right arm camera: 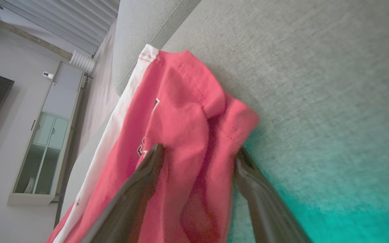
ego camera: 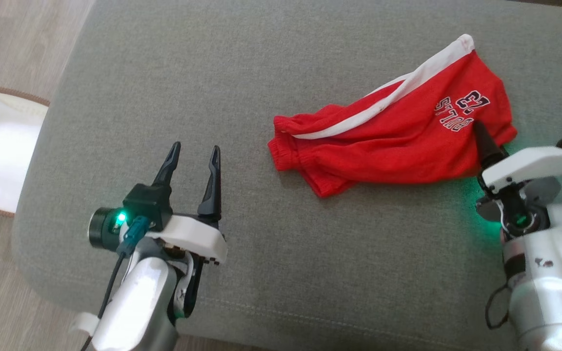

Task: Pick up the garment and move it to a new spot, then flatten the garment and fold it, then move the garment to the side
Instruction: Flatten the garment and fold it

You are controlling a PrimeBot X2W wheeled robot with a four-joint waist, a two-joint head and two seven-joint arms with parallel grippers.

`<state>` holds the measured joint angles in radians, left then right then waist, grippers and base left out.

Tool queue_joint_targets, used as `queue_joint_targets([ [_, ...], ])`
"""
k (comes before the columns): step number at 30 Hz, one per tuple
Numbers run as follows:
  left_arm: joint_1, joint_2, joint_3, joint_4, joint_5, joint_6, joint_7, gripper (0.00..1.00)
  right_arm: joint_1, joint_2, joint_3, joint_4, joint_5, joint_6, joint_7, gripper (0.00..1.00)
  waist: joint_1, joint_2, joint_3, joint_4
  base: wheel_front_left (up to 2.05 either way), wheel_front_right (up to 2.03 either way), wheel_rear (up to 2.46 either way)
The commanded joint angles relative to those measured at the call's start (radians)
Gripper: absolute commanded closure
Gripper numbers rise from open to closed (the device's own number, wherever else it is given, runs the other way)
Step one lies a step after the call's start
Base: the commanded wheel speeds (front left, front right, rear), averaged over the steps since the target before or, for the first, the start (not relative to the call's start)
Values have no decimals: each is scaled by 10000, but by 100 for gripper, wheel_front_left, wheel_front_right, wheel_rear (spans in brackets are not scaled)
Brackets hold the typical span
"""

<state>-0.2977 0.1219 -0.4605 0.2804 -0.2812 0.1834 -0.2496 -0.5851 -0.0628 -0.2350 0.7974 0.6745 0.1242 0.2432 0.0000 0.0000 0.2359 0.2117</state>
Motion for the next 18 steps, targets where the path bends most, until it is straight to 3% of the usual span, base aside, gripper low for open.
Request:
queue_joint_targets([
  [1,-430,93,412,-322,160,-66,-122,0,-293,124,220,-73,-31,65,112,0,0,0,57,44,0,0,0],
  [15,-612,-197,482,-287,303,-206,-122,0,-1900,69,-444,1133,-1026,65,177,3,0,0,583,518,0,0,0],
  [16,-611,-211,494,-273,309,-212,-122,0,-2000,58,-444,1224,-1114,65,125,62,0,0,592,523,0,0,0],
  [17,-612,-224,506,-258,317,-219,-122,0,-2100,62,-359,1242,-1120,65,144,100,0,0,594,524,0,0,0],
  [18,-609,-236,518,-239,324,-225,-122,0,-2153,69,-269,1238,-1062,65,169,100,0,0,577,515,0,0,0],
])
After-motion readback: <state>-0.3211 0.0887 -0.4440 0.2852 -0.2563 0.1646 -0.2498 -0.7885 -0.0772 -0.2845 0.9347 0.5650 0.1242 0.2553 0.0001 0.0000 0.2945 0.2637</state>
